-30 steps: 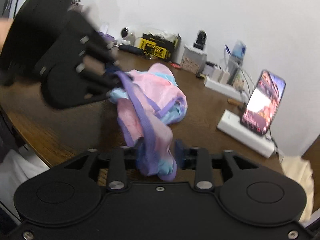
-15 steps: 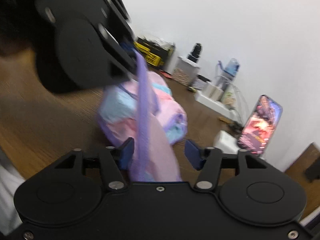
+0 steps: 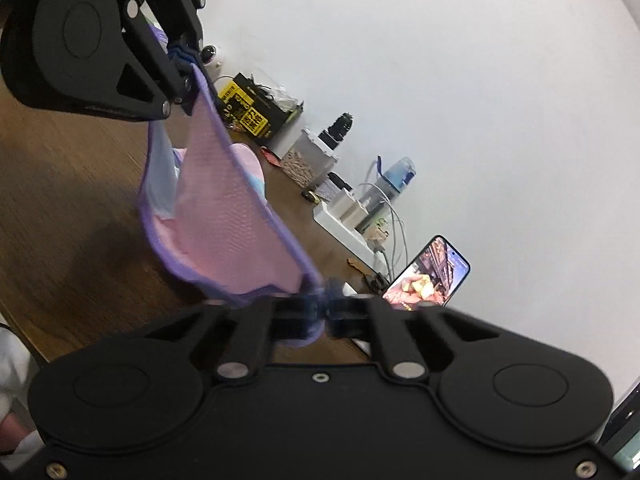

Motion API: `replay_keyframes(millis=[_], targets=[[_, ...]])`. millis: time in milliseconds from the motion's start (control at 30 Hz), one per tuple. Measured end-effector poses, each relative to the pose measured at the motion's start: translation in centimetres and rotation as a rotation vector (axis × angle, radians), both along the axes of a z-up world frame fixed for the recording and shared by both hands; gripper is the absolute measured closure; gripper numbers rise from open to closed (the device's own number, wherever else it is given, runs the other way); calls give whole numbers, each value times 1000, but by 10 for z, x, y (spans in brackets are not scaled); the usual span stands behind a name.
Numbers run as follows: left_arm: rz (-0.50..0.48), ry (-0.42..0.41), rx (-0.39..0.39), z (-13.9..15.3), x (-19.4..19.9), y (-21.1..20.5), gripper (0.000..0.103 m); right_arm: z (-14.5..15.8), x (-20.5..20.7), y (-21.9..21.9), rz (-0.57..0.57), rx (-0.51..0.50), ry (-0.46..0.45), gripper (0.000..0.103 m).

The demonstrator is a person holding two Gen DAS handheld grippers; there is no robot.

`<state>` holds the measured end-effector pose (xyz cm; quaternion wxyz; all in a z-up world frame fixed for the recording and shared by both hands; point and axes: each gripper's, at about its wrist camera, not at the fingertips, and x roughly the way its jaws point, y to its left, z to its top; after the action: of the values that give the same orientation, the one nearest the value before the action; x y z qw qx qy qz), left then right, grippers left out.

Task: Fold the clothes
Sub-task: 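Lift the garment with both grippers and shake it open in the air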

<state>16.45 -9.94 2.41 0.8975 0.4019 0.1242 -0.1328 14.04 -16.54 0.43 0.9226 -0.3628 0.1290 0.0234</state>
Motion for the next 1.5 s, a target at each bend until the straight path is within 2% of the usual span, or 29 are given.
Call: replay_keyframes(millis=[67,133,167,267,333,367,467,533,600,633,700,833,967,1100,1133,1167,1200,1233,1300,1333,1400,1500], targets=[[-5,22,-36,9,-3,9,101,10,-7,0,44,14,6,98],[-22,62,-85,22,-6,19,101,27,-11,-6,91,80,31,98],[-41,93,-130,37,-9,27,101,44,-13,-12,128,134,49,98],[-71,69,-163,68,-20,40,101,85,-26,-19,194,129,9,98],[-120,41,-188,105,-33,52,101,117,-38,-21,247,109,-30,98],[-144,53,-213,119,-35,56,101,133,-43,-22,274,97,-47,98],[-192,97,-304,197,-29,73,101,186,-44,-22,347,52,-91,98],[-173,57,-282,223,-24,76,101,217,-39,-22,376,35,-105,98],[-151,40,-278,255,-17,81,101,261,-26,-22,395,26,-106,98],[-140,30,-275,269,-13,83,101,270,-23,-22,400,26,-104,97],[-128,12,-261,280,-10,85,101,297,-10,-17,421,20,-92,97],[-91,-24,-228,294,12,90,101,314,19,-5,429,19,-72,97],[-16,-41,-183,274,76,93,100,299,76,11,404,39,-40,97],[61,-121,-88,257,137,84,100,281,148,32,334,20,-53,97],[69,-139,-85,259,144,83,100,281,157,34,322,14,-64,97],[81,-166,-81,262,152,82,100,284,174,40,297,0,-108,97],[101,-239,-78,272,161,80,100,291,185,43,281,2,-160,97],[114,-353,-75,286,166,79,100,296,188,44,272,4,-196,97],[114,-500,-82,303,165,78,100,317,193,46,244,5,-361,97],[107,-546,-98,309,160,78,99,320,192,46,242,6,-391,97],[92,-622,-140,323,144,77,99,334,182,44,241,14,-514,97],[61,-650,-130,317,122,75,99,329,164,36,265,39,-533,97]])
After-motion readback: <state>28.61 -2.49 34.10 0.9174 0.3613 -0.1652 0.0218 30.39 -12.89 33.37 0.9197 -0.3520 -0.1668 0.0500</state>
